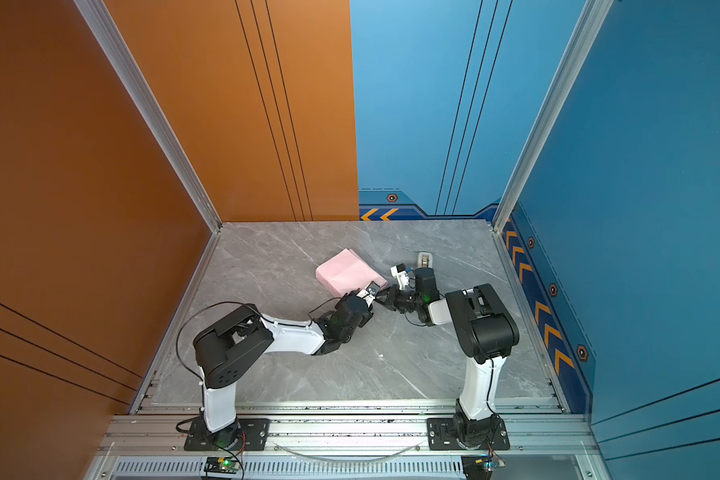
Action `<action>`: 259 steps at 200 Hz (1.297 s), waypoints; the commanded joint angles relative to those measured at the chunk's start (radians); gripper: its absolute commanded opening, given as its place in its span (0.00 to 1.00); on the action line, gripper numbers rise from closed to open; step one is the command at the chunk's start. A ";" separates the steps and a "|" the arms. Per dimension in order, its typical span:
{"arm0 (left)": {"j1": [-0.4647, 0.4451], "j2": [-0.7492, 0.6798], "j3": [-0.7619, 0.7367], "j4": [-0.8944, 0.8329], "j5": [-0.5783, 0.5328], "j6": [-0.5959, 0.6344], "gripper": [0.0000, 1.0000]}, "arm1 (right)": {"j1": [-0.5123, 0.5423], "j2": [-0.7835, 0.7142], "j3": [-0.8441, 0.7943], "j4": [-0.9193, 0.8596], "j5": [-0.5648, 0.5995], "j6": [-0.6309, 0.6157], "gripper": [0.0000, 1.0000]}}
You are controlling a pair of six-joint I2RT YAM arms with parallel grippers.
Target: Wrap the gift box in paper
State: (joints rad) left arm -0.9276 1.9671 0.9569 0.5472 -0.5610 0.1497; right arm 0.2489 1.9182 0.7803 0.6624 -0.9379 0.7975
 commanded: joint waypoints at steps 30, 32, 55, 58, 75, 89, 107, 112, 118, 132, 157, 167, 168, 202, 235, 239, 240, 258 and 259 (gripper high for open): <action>0.007 0.165 -0.107 -0.418 0.274 -0.057 0.40 | 0.010 0.050 0.030 0.159 0.045 0.093 0.02; 0.008 0.165 -0.107 -0.418 0.274 -0.058 0.40 | 0.009 0.050 0.029 0.161 0.045 0.094 0.02; 0.010 0.165 -0.109 -0.413 0.273 -0.059 0.40 | 0.008 0.037 0.004 0.166 0.048 0.093 0.05; 0.010 0.165 -0.109 -0.412 0.273 -0.059 0.40 | 0.008 0.034 0.000 0.166 0.048 0.092 0.06; 0.009 0.164 -0.110 -0.412 0.272 -0.058 0.40 | 0.007 0.014 -0.031 0.158 0.051 0.078 0.09; 0.013 0.162 -0.111 -0.412 0.272 -0.056 0.40 | 0.007 0.004 -0.049 0.142 0.054 0.067 0.09; 0.012 0.161 -0.112 -0.413 0.273 -0.057 0.40 | 0.010 0.002 -0.053 0.144 0.056 0.068 0.09; 0.013 0.160 -0.111 -0.412 0.274 -0.057 0.40 | 0.012 0.004 -0.052 0.147 0.057 0.070 0.09; 0.013 0.161 -0.112 -0.414 0.273 -0.058 0.40 | 0.013 0.005 -0.048 0.150 0.058 0.072 0.08; 0.013 0.158 -0.110 -0.413 0.272 -0.056 0.40 | 0.019 0.011 -0.038 0.156 0.057 0.078 0.08; 0.013 0.156 -0.107 -0.414 0.273 -0.054 0.40 | 0.027 0.029 -0.023 0.177 0.063 0.094 0.07; 0.013 0.155 -0.107 -0.414 0.273 -0.055 0.40 | 0.028 0.036 -0.018 0.191 0.068 0.105 0.07; 0.013 0.155 -0.107 -0.414 0.273 -0.054 0.40 | 0.028 0.039 -0.018 0.191 0.068 0.105 0.07; 0.013 0.153 -0.107 -0.412 0.277 -0.053 0.40 | 0.026 0.058 0.003 0.218 0.091 0.123 0.07; 0.013 0.154 -0.104 -0.413 0.274 -0.049 0.40 | 0.013 0.021 -0.047 0.264 0.097 0.134 0.13; 0.015 0.154 -0.104 -0.413 0.276 -0.050 0.40 | 0.010 0.010 -0.059 0.272 0.097 0.131 0.13; 0.015 0.154 -0.104 -0.413 0.277 -0.050 0.40 | 0.009 0.008 -0.062 0.274 0.097 0.131 0.14; 0.015 0.154 -0.105 -0.411 0.277 -0.049 0.40 | -0.012 -0.043 -0.119 0.298 0.094 0.121 0.14; 0.015 0.154 -0.105 -0.411 0.277 -0.050 0.40 | -0.013 -0.046 -0.122 0.297 0.094 0.120 0.14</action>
State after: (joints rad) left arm -0.9134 1.9690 0.9569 0.5659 -0.5327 0.1486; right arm 0.2630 1.9495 0.7124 0.8597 -0.8764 0.9215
